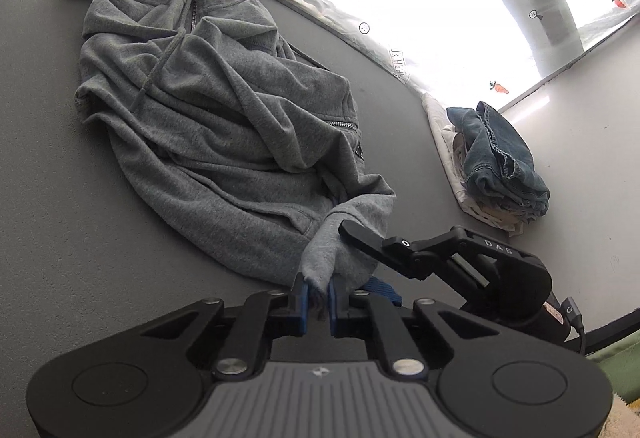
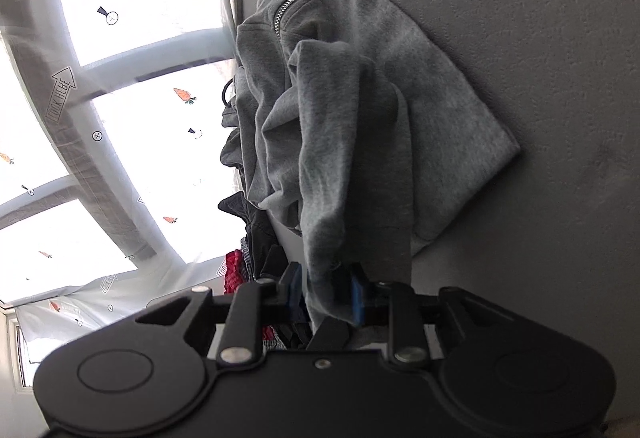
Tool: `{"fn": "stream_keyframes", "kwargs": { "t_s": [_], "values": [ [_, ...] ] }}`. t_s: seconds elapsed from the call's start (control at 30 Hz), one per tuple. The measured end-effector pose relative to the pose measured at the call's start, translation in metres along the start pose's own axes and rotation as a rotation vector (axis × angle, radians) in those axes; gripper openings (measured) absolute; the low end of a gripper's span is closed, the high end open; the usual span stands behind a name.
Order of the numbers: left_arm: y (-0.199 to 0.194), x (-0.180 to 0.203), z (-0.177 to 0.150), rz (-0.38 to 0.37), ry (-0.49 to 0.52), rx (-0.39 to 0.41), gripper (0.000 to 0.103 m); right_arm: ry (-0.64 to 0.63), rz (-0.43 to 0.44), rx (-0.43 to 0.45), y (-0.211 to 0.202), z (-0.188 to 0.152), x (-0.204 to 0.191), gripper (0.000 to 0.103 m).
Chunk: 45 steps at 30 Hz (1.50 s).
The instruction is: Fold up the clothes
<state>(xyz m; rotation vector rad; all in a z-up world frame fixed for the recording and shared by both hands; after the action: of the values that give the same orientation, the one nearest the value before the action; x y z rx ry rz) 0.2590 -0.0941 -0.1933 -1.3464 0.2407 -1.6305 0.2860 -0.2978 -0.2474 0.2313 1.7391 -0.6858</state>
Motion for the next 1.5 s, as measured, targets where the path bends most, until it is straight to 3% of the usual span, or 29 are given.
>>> {"fn": "stream_keyframes", "kwargs": {
  "t_s": [0.13, 0.3, 0.4, 0.63, 0.8, 0.87, 0.9, 1.03, 1.1, 1.2, 1.3, 1.5],
  "values": [
    [-0.027, -0.033, 0.027, 0.053, -0.117, 0.117, 0.009, 0.025, -0.007, 0.051, -0.006, 0.010, 0.002, 0.053],
    [-0.095, -0.107, 0.081, 0.139, -0.365, 0.352, 0.009, 0.062, 0.004, 0.118, -0.009, 0.023, 0.003, 0.055],
    [-0.152, -0.160, 0.113, 0.232, -0.472, 0.523, 0.008, 0.090, 0.007, 0.152, -0.007, 0.028, 0.004, 0.056],
    [-0.327, -0.279, 0.170, 0.503, -0.665, 0.942, 0.008, 0.122, -0.011, 0.231, 0.003, 0.047, 0.002, 0.057],
    [-0.372, -0.328, 0.181, 0.690, -0.759, 0.980, 0.010, 0.099, -0.046, 0.290, 0.013, 0.064, -0.009, 0.057],
    [-0.356, -0.337, 0.177, 0.725, -0.765, 0.915, 0.012, 0.078, -0.079, 0.313, 0.017, 0.072, -0.015, 0.057],
    [-0.347, -0.341, 0.174, 0.740, -0.767, 0.880, 0.018, 0.063, -0.104, 0.322, 0.018, 0.076, -0.017, 0.057],
    [-0.281, -0.326, 0.153, 0.713, -0.728, 0.737, 0.033, -0.026, -0.240, 0.342, 0.019, 0.089, -0.026, 0.057],
    [-0.242, -0.307, 0.139, 0.709, -0.699, 0.667, 0.035, -0.064, -0.290, 0.342, 0.018, 0.093, -0.030, 0.058],
    [-0.197, -0.276, 0.128, 0.604, -0.669, 0.591, 0.036, -0.114, -0.351, 0.333, 0.014, 0.096, -0.032, 0.063],
    [-0.137, -0.229, 0.119, 0.457, -0.587, 0.447, 0.047, -0.166, -0.415, 0.318, 0.007, 0.097, -0.032, 0.070],
    [-0.046, -0.139, 0.096, 0.362, -0.284, 0.165, 0.047, -0.309, -0.536, 0.273, -0.008, 0.094, -0.032, 0.077]
  ]
}}
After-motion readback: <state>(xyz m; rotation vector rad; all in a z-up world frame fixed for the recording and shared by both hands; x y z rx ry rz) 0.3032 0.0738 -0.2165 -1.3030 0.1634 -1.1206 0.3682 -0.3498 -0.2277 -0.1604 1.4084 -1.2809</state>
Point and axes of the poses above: each gripper's, at about its wrist camera, not at the fingertips, and y roughly the way its jaws point, x to its right, z to its top, the point moved 5 cm from there along y, roughly the way its jaws point, and after that the axes turned 9 degrees about -y, right-handed, at the moved point
